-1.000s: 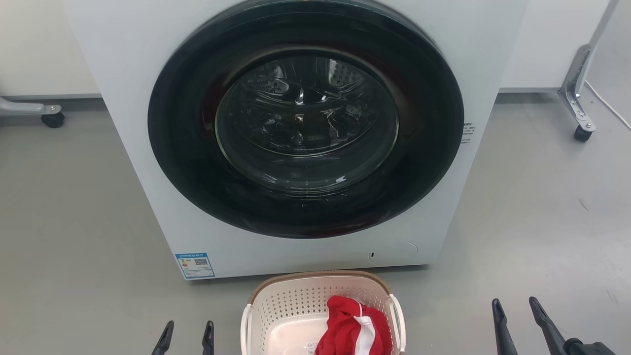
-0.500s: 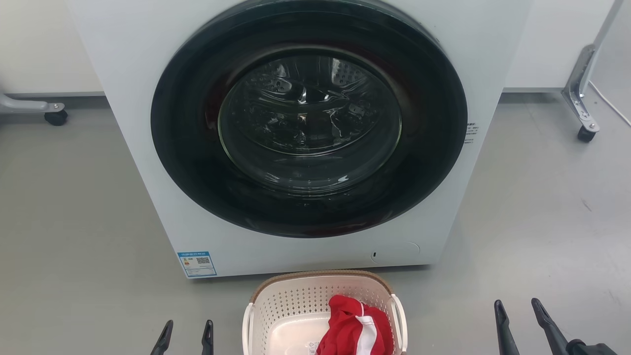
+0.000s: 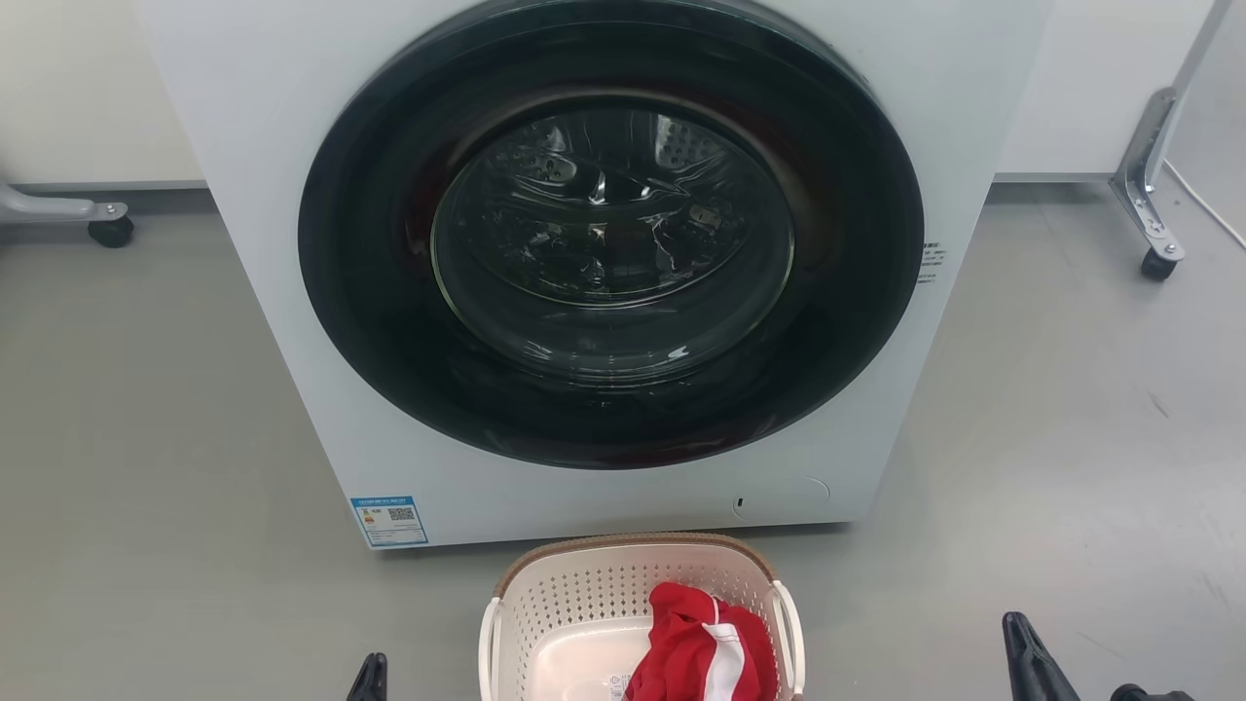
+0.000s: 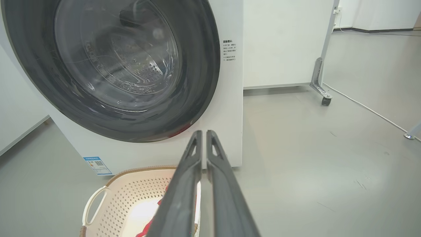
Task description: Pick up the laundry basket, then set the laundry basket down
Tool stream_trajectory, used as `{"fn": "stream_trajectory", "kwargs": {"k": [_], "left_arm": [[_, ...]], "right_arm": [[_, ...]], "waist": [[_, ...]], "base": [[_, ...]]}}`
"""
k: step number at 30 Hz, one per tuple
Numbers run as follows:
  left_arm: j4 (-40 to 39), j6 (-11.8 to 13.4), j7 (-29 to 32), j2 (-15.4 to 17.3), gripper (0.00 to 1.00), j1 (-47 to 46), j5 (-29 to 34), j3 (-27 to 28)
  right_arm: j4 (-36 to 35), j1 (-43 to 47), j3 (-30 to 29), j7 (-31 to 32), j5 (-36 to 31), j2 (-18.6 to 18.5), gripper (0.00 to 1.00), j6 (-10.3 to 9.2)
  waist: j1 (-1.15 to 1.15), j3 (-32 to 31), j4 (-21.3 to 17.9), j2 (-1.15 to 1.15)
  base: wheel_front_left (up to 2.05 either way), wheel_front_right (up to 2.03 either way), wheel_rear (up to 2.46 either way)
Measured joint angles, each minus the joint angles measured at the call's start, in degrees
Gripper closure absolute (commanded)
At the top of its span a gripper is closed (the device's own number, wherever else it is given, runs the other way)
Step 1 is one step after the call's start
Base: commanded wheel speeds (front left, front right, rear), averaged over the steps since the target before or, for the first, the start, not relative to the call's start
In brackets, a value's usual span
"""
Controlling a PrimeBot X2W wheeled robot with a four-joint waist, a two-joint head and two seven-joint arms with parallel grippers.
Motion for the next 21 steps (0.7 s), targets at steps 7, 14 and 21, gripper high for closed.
{"fn": "stream_trajectory", "kwargs": {"k": [7,14,21], "left_arm": [[0.6,-0.8,1.0,-0.5,1.0,-0.1,-3.6,1.5],[1.1,-2.0,2.4,-0.8,1.0,-0.4,-9.2,3.1],[2.1,-3.0,3.7,-1.3,1.0,-1.4,-14.7,4.5]], "right_arm": [[0.5,0.0,-1.6,1.1,3.4,0.6,1.0,0.79],[1.4,-0.5,-3.1,2.8,9.3,1.3,1.0,1.51],[1.9,-1.0,-4.7,4.3,14.8,2.1,1.0,2.42]], "waist": [[0.0,0.0,0.1,0.0],[0.0,0.0,0.1,0.0],[0.0,0.0,0.2,0.0]], "base": [[0.0,0.0,0.0],[0.0,0.0,0.0],[0.0,0.0,0.0]]}}
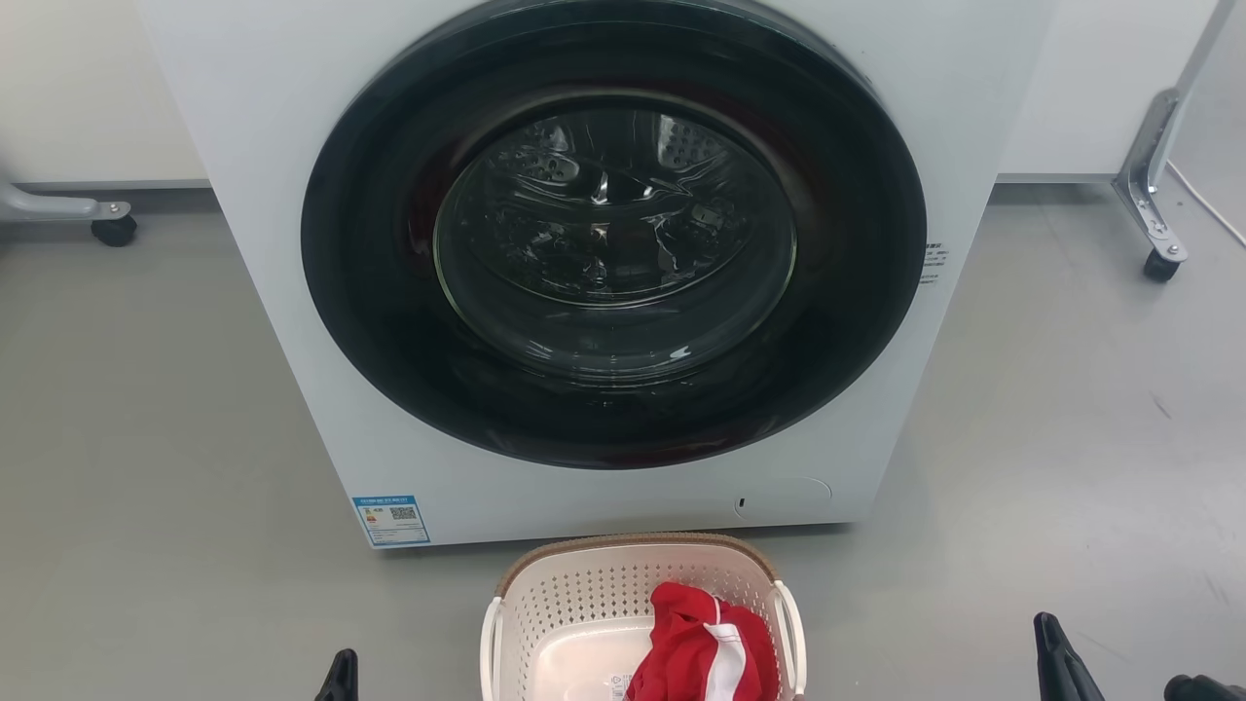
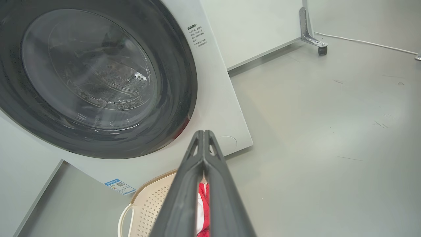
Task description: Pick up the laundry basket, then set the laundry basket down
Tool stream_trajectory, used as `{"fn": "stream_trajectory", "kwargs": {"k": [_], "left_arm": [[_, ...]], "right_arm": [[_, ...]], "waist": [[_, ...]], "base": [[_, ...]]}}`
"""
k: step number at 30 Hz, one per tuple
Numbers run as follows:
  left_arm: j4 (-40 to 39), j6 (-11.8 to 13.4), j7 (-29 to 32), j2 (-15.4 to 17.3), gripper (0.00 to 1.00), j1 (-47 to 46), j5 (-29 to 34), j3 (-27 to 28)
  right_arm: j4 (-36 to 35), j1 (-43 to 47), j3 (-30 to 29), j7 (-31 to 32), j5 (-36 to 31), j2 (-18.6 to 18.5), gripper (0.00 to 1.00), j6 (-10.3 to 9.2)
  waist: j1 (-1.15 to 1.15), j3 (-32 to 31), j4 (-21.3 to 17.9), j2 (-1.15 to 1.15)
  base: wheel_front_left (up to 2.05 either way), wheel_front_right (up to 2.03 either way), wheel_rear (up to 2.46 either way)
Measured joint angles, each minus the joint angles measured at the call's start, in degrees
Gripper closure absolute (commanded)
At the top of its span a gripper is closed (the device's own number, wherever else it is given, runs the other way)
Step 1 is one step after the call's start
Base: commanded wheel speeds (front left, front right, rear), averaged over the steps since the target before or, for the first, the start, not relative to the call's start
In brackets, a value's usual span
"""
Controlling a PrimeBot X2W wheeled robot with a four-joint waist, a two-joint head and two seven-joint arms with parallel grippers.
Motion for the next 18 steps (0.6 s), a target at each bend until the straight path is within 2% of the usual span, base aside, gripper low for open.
{"fn": "stream_trajectory", "kwargs": {"k": [18], "left_arm": [[2.0,-2.5,3.1,-1.3,1.0,-1.7,-13.3,3.7]], "right_arm": [[1.8,-1.7,-4.0,3.6,13.2,2.0,1.0,2.3]], "waist": [[0.0,0.0,0.2,0.0]], "base": [[0.0,0.0,0.0]]}}
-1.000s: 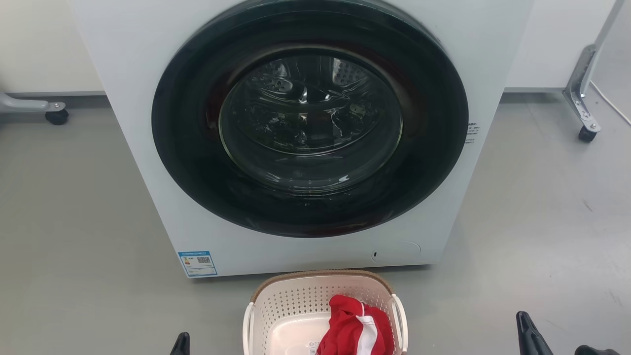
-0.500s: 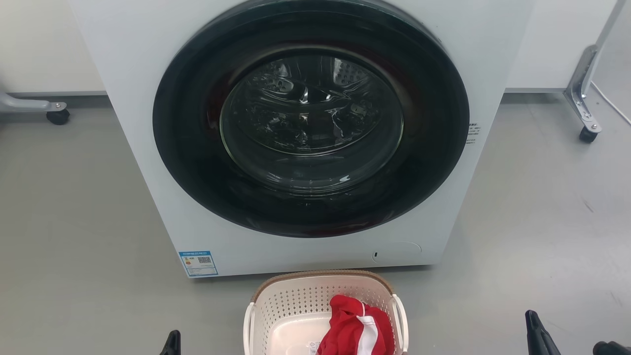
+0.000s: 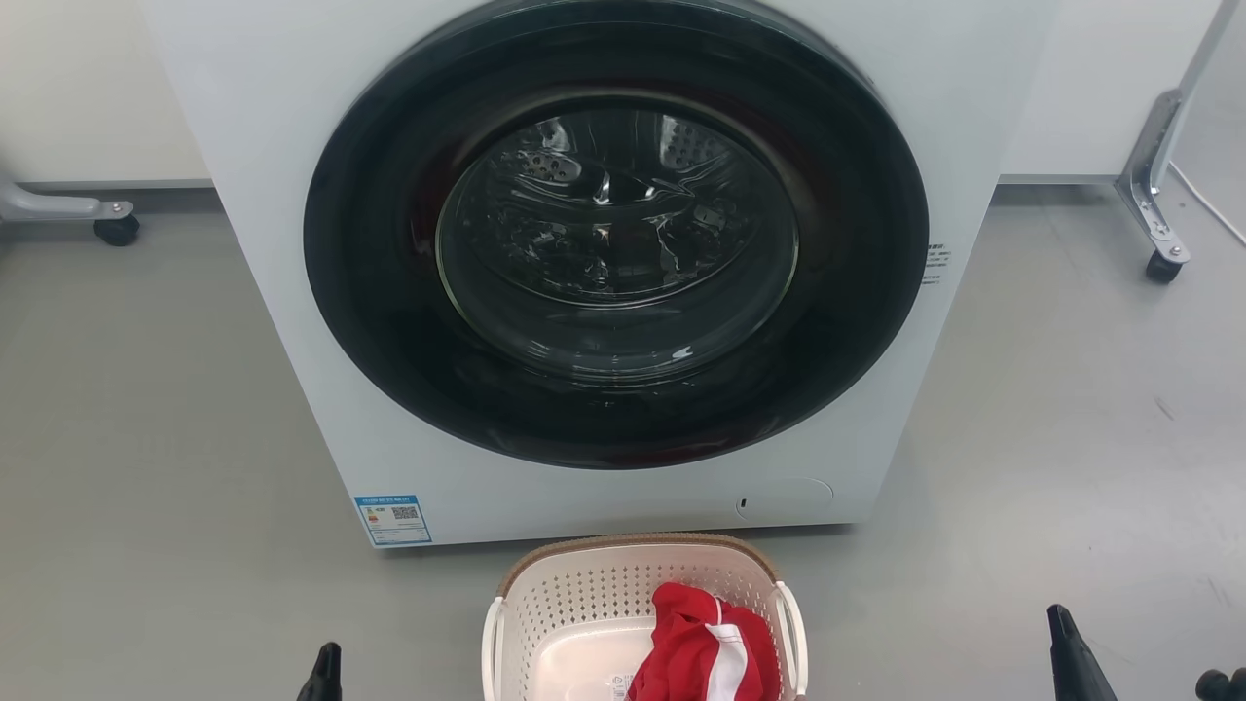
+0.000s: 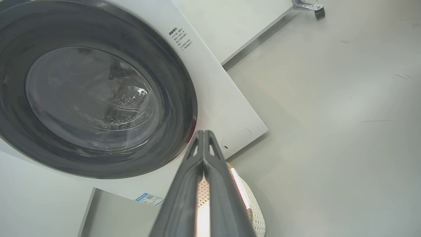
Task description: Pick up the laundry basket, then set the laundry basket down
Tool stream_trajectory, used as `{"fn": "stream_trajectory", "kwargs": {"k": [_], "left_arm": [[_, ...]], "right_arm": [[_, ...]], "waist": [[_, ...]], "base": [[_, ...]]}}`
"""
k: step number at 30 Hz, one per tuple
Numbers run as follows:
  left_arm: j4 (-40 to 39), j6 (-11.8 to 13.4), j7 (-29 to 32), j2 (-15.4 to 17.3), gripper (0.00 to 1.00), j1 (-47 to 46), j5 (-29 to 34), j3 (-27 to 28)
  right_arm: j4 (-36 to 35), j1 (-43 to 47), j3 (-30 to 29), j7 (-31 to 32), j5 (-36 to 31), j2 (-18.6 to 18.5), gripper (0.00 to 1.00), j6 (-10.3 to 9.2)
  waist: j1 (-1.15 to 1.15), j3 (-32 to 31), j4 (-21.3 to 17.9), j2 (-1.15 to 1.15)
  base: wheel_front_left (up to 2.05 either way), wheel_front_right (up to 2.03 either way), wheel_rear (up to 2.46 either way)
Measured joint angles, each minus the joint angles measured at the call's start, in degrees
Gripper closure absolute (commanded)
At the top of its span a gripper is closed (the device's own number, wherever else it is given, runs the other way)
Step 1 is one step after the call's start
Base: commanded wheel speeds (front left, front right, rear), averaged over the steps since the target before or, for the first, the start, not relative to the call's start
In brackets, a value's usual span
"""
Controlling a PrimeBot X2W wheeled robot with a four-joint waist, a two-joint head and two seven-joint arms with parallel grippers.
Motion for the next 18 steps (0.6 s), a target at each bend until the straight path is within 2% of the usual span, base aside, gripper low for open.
{"fn": "stream_trajectory", "kwargs": {"k": [18], "left_arm": [[2.0,-2.5,2.9,-1.5,1.0,-2.2,-12.7,3.6]], "right_arm": [[1.7,-1.9,-4.0,3.5,13.2,1.9,1.0,2.33]], "waist": [[0.0,0.0,0.2,0.0]], "base": [[0.0,0.0,0.0]]}}
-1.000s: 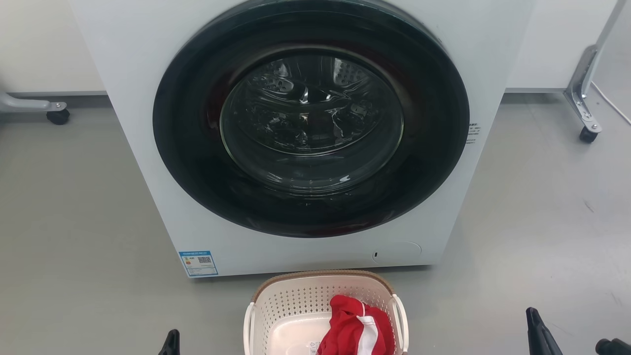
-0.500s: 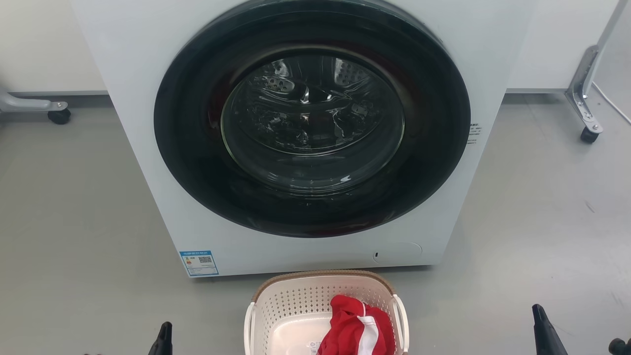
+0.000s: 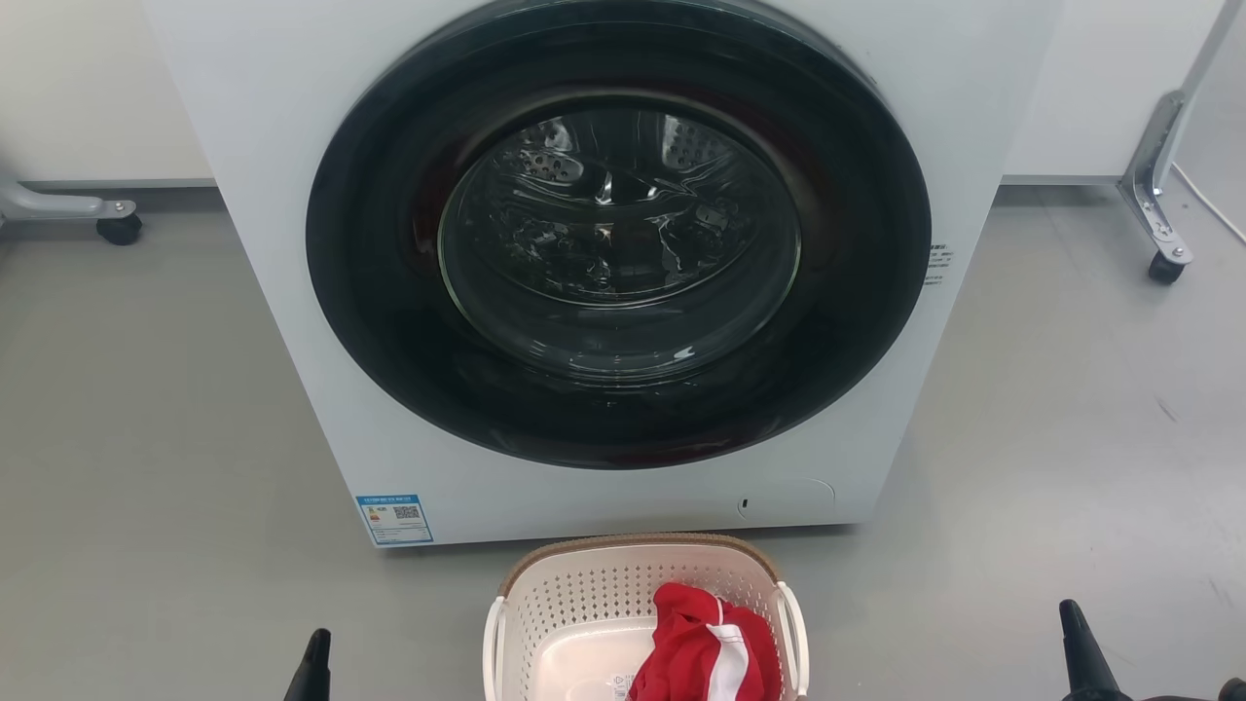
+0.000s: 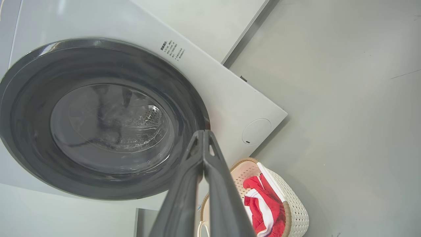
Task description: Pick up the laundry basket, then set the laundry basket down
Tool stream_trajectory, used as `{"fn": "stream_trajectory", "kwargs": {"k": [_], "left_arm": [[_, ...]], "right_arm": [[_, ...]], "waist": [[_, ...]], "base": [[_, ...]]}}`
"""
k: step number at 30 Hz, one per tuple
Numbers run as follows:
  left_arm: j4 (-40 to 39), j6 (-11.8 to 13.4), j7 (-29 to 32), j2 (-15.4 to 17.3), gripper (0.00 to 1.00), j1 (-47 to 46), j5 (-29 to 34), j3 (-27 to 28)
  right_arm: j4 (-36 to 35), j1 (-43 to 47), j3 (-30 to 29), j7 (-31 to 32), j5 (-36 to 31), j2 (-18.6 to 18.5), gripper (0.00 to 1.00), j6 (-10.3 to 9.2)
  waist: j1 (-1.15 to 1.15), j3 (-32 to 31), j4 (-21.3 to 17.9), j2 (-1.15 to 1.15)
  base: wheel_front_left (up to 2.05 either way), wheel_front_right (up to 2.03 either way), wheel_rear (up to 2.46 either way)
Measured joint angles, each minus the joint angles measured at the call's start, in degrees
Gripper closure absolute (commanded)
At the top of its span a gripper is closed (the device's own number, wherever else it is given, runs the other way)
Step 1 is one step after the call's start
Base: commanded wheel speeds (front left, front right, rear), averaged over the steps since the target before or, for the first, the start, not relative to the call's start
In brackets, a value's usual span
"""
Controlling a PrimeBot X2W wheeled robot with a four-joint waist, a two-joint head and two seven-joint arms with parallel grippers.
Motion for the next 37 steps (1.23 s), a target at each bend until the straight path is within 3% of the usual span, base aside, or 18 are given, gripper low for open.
{"fn": "stream_trajectory", "kwargs": {"k": [37], "left_arm": [[4.1,-5.5,5.8,-2.5,1.0,-4.8,-27.0,7.5]], "right_arm": [[3.6,-3.5,-8.0,7.0,26.6,3.8,1.0,4.78]], "waist": [[0.0,0.0,0.3,0.0]], "base": [[0.0,0.0,0.0]]}}
